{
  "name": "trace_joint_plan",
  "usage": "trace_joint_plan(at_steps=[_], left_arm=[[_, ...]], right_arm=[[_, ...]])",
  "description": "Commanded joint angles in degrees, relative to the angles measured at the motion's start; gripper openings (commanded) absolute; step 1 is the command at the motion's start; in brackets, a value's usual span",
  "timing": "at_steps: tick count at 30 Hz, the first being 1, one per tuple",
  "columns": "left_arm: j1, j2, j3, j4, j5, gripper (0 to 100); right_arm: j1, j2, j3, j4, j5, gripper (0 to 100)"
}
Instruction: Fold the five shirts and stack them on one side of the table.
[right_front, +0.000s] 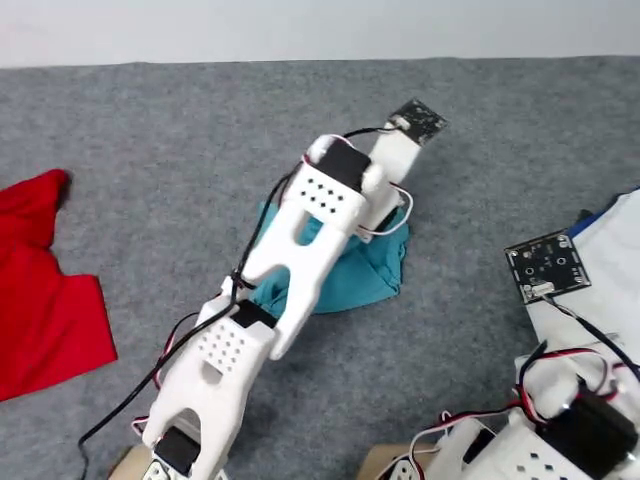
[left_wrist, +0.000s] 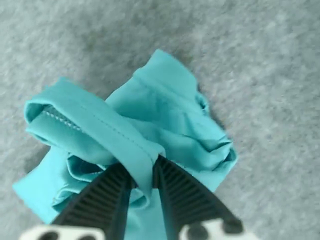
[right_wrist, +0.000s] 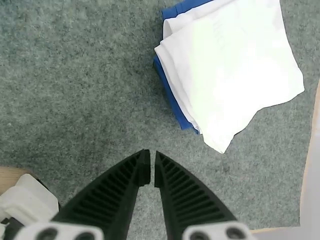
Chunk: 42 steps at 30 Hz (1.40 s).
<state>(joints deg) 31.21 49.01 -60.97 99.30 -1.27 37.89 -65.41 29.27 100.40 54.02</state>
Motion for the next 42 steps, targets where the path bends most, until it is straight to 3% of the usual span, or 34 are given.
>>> trace_joint_plan(at_steps=[1, 5, 10, 17, 21, 26, 29, 34, 42], left_arm=[[2.3, 0.3, -3.7, 1.1, 0.4, 0], [3.5, 1.8, -3.6, 1.1, 0.4, 2], [3.3, -1.1, -3.6, 1.1, 0.4, 20], [1.7, -10.7, -3.0, 1.2, -0.6, 21], [-4.1, -16.9, -1.5, 1.2, -1.4, 21], [-17.2, -23.0, 3.6, 1.2, -1.3, 20], [-24.7, -25.6, 8.5, 1.2, -1.3, 16], [-32.1, -29.5, 18.2, 1.2, -2.0, 0], [-34.0, -41.5, 43.0, 0.0, -2.9, 0]], right_arm=[[0.3, -0.6, -0.4, 2.2, 0.3, 3.2], [0.3, -0.6, -0.4, 2.2, 0.3, 3.2], [0.3, -0.6, -0.4, 2.2, 0.3, 3.2], [0.3, -0.6, -0.4, 2.2, 0.3, 3.2], [0.3, -0.6, -0.4, 2.2, 0.2, 3.2], [-0.2, 0.0, 0.8, 1.6, -4.0, 3.3], [-4.4, 0.1, 3.2, 1.6, -7.7, 3.2], [-14.2, 1.4, 5.5, 1.5, -14.9, 3.2], [-31.0, 21.0, -2.3, -1.5, -28.3, 3.2]])
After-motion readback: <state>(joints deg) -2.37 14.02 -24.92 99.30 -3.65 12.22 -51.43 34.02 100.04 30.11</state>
